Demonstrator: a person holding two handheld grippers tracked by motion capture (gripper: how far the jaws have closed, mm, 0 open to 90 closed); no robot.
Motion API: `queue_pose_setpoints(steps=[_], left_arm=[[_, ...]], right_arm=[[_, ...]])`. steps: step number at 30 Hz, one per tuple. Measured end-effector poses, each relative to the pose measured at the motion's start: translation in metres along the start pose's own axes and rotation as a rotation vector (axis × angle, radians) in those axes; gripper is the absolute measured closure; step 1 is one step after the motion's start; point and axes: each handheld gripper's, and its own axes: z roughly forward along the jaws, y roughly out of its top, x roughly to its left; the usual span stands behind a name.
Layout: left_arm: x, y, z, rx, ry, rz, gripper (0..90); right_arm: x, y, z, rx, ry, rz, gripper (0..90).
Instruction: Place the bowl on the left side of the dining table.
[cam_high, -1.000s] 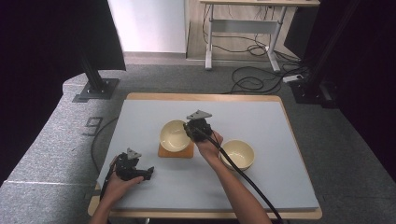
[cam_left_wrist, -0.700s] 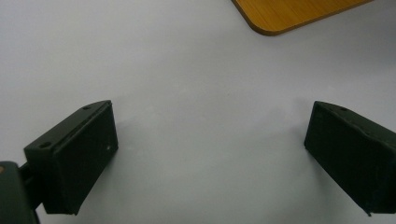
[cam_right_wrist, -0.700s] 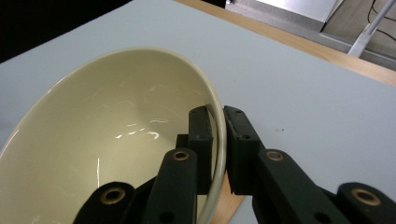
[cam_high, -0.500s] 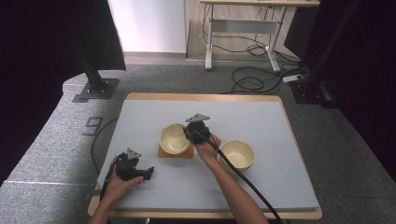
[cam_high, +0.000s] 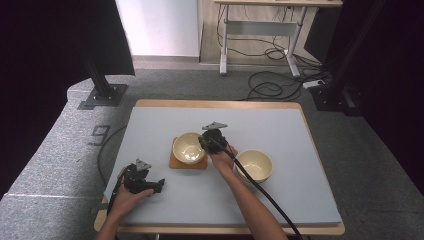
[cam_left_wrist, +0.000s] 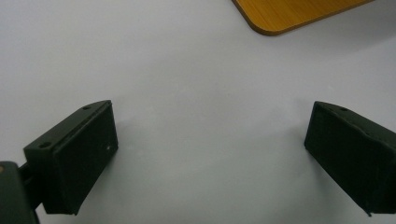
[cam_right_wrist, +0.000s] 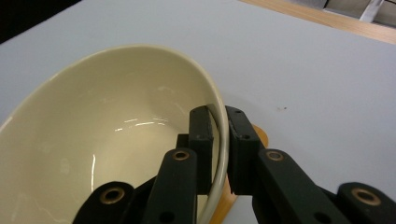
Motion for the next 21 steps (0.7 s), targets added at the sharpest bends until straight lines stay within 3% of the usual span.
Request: queue_pose_setpoints(steps=[5,15,18,21], left_arm=[[0.0003,0.0002,0.0,0.003,-0.001,0.002,2.5],[-0.0006,-0.0004,-0.0003,-0.003,0.004,0.001,2.8],[-0.0006,-0.0003,-0.0004,-0.002,0.004,0.001,2.9],[-0.0005,-0.0002,-0.0004,-0.001,0.004,0.001,2.9]], right_arm=[[-0.003,-0.0023,0.0023,0.027,-0.032,-0.016,80.7],[-0.0046,-0.0026,0.0043,0.045,-0.041,-0.013,76.9],[-0.003,-0.0019,0.0042,0.041,-0.031,-0.016,66.9],[0.0005,-0.0012,0.0021,0.014,-0.051,-0.024,52.7]])
